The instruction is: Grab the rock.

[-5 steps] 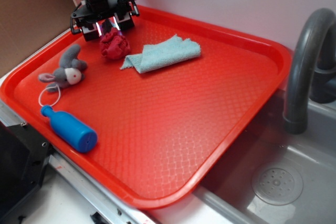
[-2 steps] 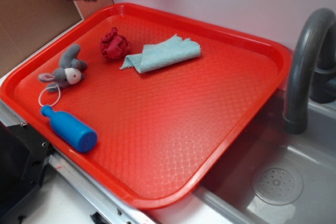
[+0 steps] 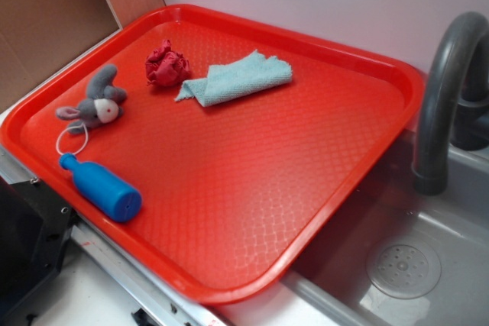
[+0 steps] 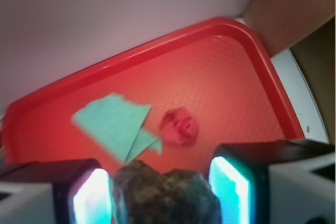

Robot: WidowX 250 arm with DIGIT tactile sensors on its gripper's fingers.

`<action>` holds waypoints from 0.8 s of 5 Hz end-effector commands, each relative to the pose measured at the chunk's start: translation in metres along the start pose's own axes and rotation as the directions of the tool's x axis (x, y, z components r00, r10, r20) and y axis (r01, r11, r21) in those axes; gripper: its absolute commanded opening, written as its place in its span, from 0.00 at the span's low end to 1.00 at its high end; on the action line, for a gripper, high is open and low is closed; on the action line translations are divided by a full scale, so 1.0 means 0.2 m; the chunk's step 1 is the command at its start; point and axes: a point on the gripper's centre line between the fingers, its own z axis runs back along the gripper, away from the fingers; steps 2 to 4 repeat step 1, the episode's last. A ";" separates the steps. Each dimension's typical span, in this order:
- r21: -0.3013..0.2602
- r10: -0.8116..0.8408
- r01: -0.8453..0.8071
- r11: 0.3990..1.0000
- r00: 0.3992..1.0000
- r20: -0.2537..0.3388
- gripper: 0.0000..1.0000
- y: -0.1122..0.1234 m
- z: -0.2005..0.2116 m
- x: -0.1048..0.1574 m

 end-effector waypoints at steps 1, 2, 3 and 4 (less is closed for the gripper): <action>-0.019 -0.121 0.121 0.992 0.993 0.015 0.00 0.03 0.13 -0.09; -0.019 -0.121 0.121 0.992 0.993 0.015 0.00 0.03 0.13 -0.09; -0.019 -0.121 0.121 0.992 0.993 0.015 0.00 0.03 0.13 -0.09; -0.019 -0.121 0.121 0.992 0.993 0.015 0.00 0.03 0.13 -0.09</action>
